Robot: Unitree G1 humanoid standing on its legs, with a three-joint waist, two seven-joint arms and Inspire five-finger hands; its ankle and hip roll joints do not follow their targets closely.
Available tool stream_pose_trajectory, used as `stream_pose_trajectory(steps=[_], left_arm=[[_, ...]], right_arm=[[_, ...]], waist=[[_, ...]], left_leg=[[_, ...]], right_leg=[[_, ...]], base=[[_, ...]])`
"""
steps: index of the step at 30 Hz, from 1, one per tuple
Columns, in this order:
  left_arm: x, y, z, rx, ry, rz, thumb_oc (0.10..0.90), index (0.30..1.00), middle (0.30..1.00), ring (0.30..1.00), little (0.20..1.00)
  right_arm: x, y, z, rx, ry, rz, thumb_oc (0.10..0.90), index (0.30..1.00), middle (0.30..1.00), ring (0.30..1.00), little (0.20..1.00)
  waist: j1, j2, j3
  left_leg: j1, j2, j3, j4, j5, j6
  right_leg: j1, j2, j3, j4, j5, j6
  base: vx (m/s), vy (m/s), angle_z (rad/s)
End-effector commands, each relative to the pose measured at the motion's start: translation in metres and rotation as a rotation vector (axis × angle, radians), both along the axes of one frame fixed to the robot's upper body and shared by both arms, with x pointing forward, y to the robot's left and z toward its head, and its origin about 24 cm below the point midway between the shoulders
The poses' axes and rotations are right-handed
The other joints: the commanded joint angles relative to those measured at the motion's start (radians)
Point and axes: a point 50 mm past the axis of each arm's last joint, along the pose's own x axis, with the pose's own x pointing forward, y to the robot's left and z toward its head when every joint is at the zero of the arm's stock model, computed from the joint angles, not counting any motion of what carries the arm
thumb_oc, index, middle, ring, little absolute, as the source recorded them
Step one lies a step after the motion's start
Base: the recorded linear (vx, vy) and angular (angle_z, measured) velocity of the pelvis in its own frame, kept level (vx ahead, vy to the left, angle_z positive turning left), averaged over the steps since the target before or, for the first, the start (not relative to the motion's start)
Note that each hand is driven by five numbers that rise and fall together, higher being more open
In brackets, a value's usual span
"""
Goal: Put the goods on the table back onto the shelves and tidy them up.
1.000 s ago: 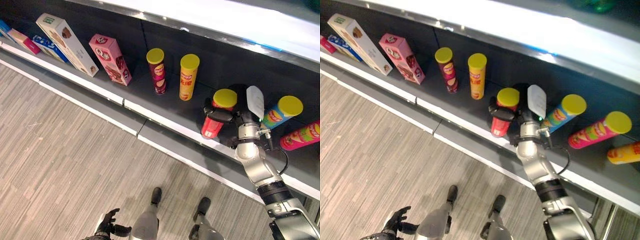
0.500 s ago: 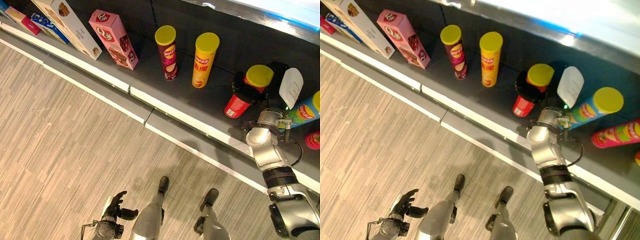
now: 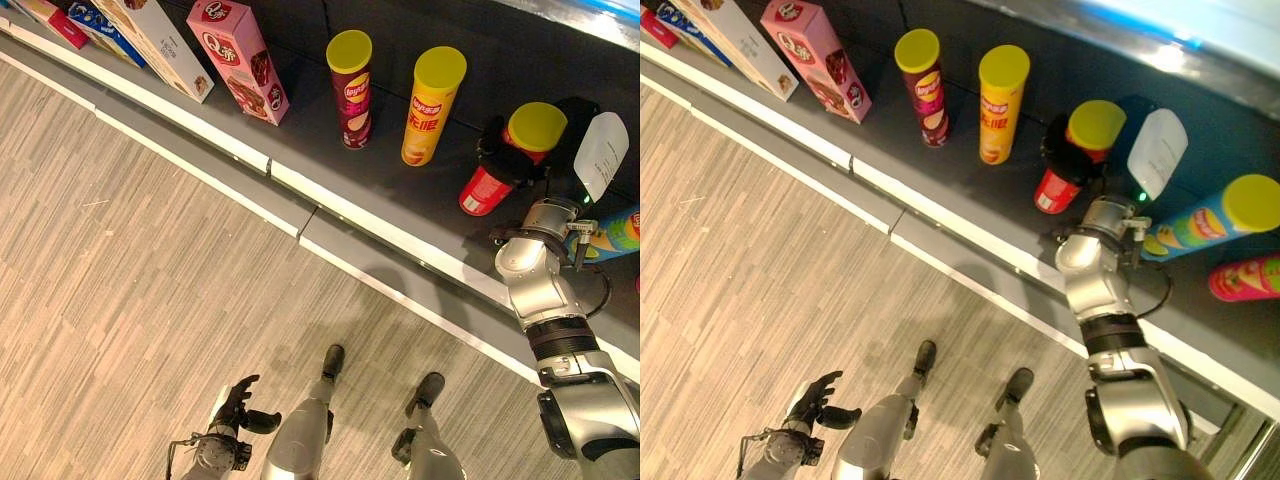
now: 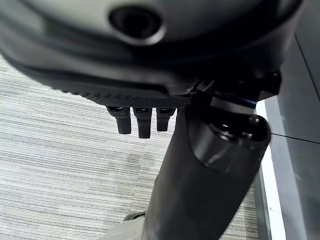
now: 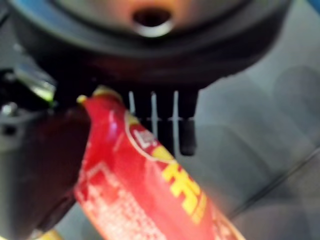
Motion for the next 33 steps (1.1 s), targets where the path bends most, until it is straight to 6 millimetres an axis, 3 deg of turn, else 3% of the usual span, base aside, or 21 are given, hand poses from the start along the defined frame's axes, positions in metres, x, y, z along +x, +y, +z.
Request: stream_pose_trajectory(steps=[1,2,3,4,17,24,27,29,33], left_arm=[[-0.001,0.017,0.003,0.091,-0.02,-0.015,0.8,0.9,0.9,0.9,0.9],[0.0,0.017,0.004,0.091,-0.023,-0.013,0.8,0.9,0.9,0.9,0.9],[-0.001,0.018,0.004,0.092,-0.022,-0.012,0.8,0.9,0.9,0.9,0.9],[-0.001,0.018,0.004,0.092,-0.021,-0.012,0.8,0.9,0.9,0.9,0.9],[-0.004,0.019,0.002,0.098,-0.003,-0.004,0.8,0.9,0.9,0.9,0.9],[-0.014,0.032,-0.002,0.129,0.052,0.015,0.8,0.9,0.9,0.9,0.9],[-0.023,0.04,-0.006,0.148,0.103,0.037,0.8,0.9,0.9,0.9,0.9],[-0.038,0.045,-0.014,0.155,0.177,0.073,0.8,0.9,0.9,0.9,0.9],[-0.05,0.045,-0.022,0.069,0.235,0.175,0.8,0.9,0.9,0.9,0.9]], right_arm=[[-0.009,-0.004,0.064,-0.112,-0.253,-0.028,0.4,0.3,0.3,0.3,0.3],[-0.008,-0.004,0.062,-0.108,-0.24,-0.022,0.439,0.359,0.359,0.359,0.359],[-0.008,-0.003,0.061,-0.106,-0.237,-0.017,0.764,0.846,0.846,0.846,0.846],[-0.007,-0.003,0.061,-0.105,-0.232,-0.014,0.8,0.9,0.9,0.9,0.9],[-0.005,0.004,0.047,-0.094,-0.19,0.027,0.8,0.9,0.9,0.9,0.9],[-0.008,0.019,0.021,-0.106,-0.085,0.144,0.8,0.9,0.9,0.9,0.9],[-0.014,0.033,-0.006,-0.059,-0.017,0.239,0.8,0.9,0.9,0.9,0.9],[-0.031,0.051,-0.041,0.056,0.081,0.413,0.8,0.9,0.9,0.9,0.9],[-0.055,0.066,-0.076,0.243,0.229,0.671,0.8,0.9,0.9,0.9,0.9]], waist=[[0.014,-0.056,-0.073],[0.012,-0.057,-0.073],[0.011,-0.057,-0.073],[0.01,-0.058,-0.073],[-0.004,-0.066,-0.085],[-0.024,-0.104,-0.135],[-0.042,-0.132,-0.177],[-0.082,-0.157,-0.231],[-0.133,-0.174,-0.266]], left_leg=[[-0.056,-0.026,-0.032,0.042,-0.07,0.007],[-0.055,-0.026,-0.03,0.043,-0.071,0.007],[-0.055,-0.026,-0.03,0.043,-0.071,0.007],[-0.055,-0.025,-0.03,0.043,-0.072,0.006],[-0.034,-0.018,-0.023,0.042,-0.079,0.005],[0.022,0.001,0.004,0.047,-0.107,0.006],[0.088,0.014,0.035,0.04,-0.124,0.007],[0.158,0.029,0.079,0.017,-0.131,0.005],[0.199,0.036,0.117,0.008,-0.137,0.001]], right_leg=[[0.075,-0.092,0.036,0.012,-0.097,0.113],[0.075,-0.092,0.037,0.013,-0.096,0.113],[0.074,-0.092,0.038,0.013,-0.096,0.114],[0.074,-0.092,0.04,0.013,-0.096,0.114],[0.088,-0.089,0.043,0.014,-0.1,0.112],[0.132,-0.082,0.048,0.011,-0.107,0.111],[0.175,-0.075,0.055,0.007,-0.113,0.11],[0.209,-0.071,0.068,0.007,-0.118,0.109],[0.222,-0.065,0.09,0.007,-0.116,0.107]], base=[[0.0,0.0,0.0],[0.0,0.0,0.0],[0.0,0.0,0.0],[0.0,0.0,0.0],[0.0,0.0,0.0],[0.01,-0.016,-0.02],[0.07,-0.036,-0.17],[0.08,-0.019,-0.52],[0.02,0.002,-0.31]])
